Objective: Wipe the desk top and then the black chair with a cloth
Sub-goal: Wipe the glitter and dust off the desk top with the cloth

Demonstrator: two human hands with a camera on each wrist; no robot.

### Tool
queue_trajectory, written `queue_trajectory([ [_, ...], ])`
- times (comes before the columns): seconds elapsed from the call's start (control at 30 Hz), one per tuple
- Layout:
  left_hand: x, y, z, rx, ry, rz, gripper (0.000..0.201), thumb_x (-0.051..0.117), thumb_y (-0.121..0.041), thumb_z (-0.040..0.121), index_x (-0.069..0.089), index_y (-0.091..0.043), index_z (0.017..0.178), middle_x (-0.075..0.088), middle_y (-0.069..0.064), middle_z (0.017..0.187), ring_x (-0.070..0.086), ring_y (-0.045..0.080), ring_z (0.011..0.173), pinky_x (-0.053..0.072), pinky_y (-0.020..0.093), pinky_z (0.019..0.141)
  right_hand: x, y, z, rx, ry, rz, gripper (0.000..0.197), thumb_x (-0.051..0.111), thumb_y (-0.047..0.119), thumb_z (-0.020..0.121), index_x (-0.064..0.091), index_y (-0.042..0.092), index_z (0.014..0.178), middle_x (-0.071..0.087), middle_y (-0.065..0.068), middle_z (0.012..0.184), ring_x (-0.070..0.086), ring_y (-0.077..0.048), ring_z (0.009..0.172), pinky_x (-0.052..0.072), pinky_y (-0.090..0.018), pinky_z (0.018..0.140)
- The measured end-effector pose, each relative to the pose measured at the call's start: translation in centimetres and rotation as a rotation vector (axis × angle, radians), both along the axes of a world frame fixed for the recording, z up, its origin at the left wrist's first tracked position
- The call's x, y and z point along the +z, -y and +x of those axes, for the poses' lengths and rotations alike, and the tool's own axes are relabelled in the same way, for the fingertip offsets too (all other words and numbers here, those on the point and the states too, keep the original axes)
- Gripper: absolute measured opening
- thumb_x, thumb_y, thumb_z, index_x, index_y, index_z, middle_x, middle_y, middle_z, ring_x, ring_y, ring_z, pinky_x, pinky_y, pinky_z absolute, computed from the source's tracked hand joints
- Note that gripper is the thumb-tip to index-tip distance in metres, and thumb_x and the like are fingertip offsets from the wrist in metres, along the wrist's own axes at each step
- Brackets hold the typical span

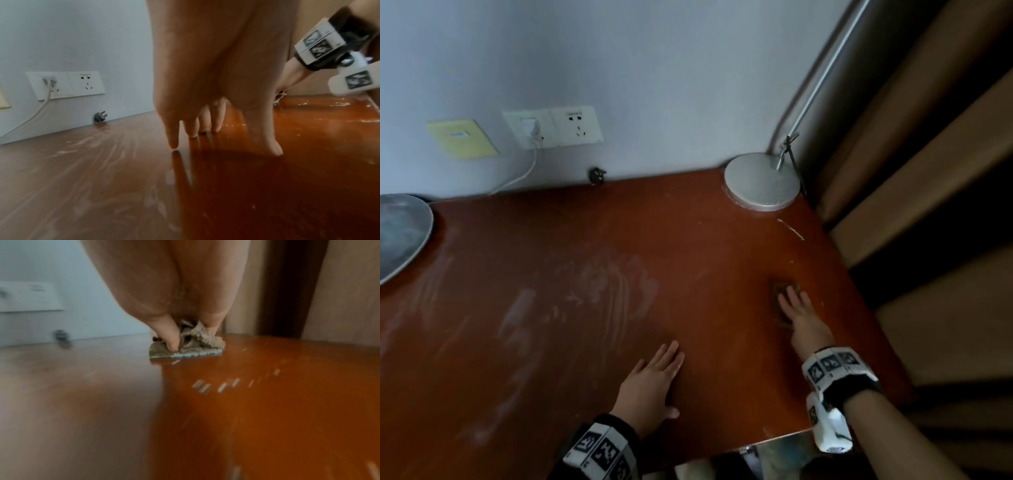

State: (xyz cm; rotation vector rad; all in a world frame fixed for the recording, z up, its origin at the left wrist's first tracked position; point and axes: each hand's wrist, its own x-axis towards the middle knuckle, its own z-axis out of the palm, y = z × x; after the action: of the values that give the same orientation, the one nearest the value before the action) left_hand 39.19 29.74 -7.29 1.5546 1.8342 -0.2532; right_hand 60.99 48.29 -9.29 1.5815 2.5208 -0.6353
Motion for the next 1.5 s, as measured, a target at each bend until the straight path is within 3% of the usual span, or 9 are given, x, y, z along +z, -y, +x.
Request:
queue_trajectory([
  [0.17, 0.4, -0.7, 0.2, 0.016, 0.001, -0.003, 0.086, 0.057, -0.038, 0.09, 0.0, -0.021, 0.152, -0.014, -0.004, 0.158, -0.008, 0.012, 0.145, 0.004, 0.035, 0.119, 0.7, 10.3, -2.0, 0.529, -0.104, -0.164, 0.069, 0.03, -0.009, 0.092, 0.002, 0.017, 0.149, -0.026, 0.005, 0.141, -0.031, -0.019, 0.131, -0.01, -0.02, 0.112],
  [0.27, 0.9, -2.0, 0.0, 0.035, -0.007, 0.017, 0.08, 0.054, -0.035, 0.093, 0.002, -0.02, 0.152, -0.01, -0.005, 0.158, -0.007, 0.011, 0.146, 0.003, 0.035, 0.118, -0.1, 7.3, 1.7, 0.234, -0.081, -0.081, 0.085, 0.032, -0.021, 0.083, 0.0, 0.024, 0.148, -0.024, 0.009, 0.147, -0.023, -0.011, 0.138, 0.013, -0.014, 0.11],
  [0.43, 1.1, -4.8, 0.6, 0.086, -0.021, 0.052, 0.077, 0.053, -0.03, 0.094, 0.002, -0.02, 0.152, -0.009, -0.004, 0.158, -0.008, 0.011, 0.145, 0.004, 0.034, 0.119, 0.5, 0.4, 6.2, -0.205, 0.037, -0.062, 0.084, 0.039, -0.015, 0.083, -0.001, 0.017, 0.149, -0.018, 0.0, 0.154, -0.01, -0.021, 0.145, 0.004, -0.024, 0.117],
  [0.67, 0.7, -10.9, 2.2, 0.154, -0.026, 0.075, 0.077, 0.052, -0.028, 0.095, 0.0, -0.021, 0.152, -0.011, -0.003, 0.158, -0.007, 0.013, 0.146, 0.005, 0.033, 0.118, -0.4, 1.5, -2.1, 0.479, -0.154, -0.022, 0.079, 0.027, -0.02, 0.082, 0.015, 0.02, 0.15, -0.018, 0.008, 0.149, -0.012, -0.015, 0.142, 0.014, -0.025, 0.116],
  [0.97, 0.4, -16.4, 2.0, 0.31, -0.026, 0.142, 0.071, 0.045, -0.025, 0.099, -0.002, -0.021, 0.152, -0.011, -0.002, 0.158, -0.007, 0.015, 0.146, 0.006, 0.031, 0.117, 0.4, -18.8, 1.0, -0.115, 0.136, 0.04, 0.071, 0.04, -0.007, 0.087, 0.013, 0.017, 0.149, 0.0, -0.005, 0.158, 0.004, -0.025, 0.145, 0.015, -0.031, 0.117],
  [1.17, -0.4, -19.2, 2.3, 0.318, -0.026, 0.161, 0.071, 0.044, -0.028, 0.098, -0.002, -0.02, 0.152, -0.012, -0.001, 0.158, -0.007, 0.012, 0.146, 0.005, 0.031, 0.117, 0.1, -10.3, -5.9, 0.616, -0.042, -0.001, 0.071, 0.008, -0.009, 0.083, 0.013, 0.016, 0.15, -0.006, 0.0, 0.158, -0.008, -0.02, 0.145, 0.009, -0.03, 0.118],
  [1.27, -0.5, -19.7, 2.3, 0.316, -0.029, 0.154, 0.07, 0.043, -0.027, 0.099, -0.003, -0.02, 0.152, -0.013, -0.002, 0.158, -0.007, 0.012, 0.146, 0.005, 0.03, 0.117, -0.4, -14.2, -6.2, 0.418, -0.123, 0.219, 0.065, 0.017, -0.01, 0.083, 0.037, 0.01, 0.142, 0.024, -0.008, 0.154, 0.019, -0.026, 0.143, 0.03, -0.036, 0.112],
  [1.4, -0.5, -19.3, 2.3, 0.303, -0.047, 0.143, 0.07, 0.041, -0.027, 0.1, -0.008, -0.02, 0.151, -0.018, -0.002, 0.157, -0.01, 0.012, 0.145, 0.003, 0.03, 0.117, -0.1, -21.7, -2.2, -0.045, 0.081, 0.075, 0.066, 0.033, -0.008, 0.091, 0.015, 0.016, 0.15, 0.001, -0.004, 0.158, 0.003, -0.025, 0.145, 0.018, -0.034, 0.117],
  [1.5, -0.6, -19.4, 2.3, 0.3, -0.05, 0.145, 0.07, 0.041, -0.029, 0.1, -0.008, -0.021, 0.151, -0.018, -0.002, 0.157, -0.011, 0.012, 0.145, 0.003, 0.029, 0.117, 0.7, -20.9, -2.5, -0.037, 0.045, 0.108, 0.068, 0.036, -0.01, 0.09, 0.018, 0.016, 0.149, 0.0, -0.003, 0.158, 0.002, -0.023, 0.145, 0.017, -0.031, 0.116],
])
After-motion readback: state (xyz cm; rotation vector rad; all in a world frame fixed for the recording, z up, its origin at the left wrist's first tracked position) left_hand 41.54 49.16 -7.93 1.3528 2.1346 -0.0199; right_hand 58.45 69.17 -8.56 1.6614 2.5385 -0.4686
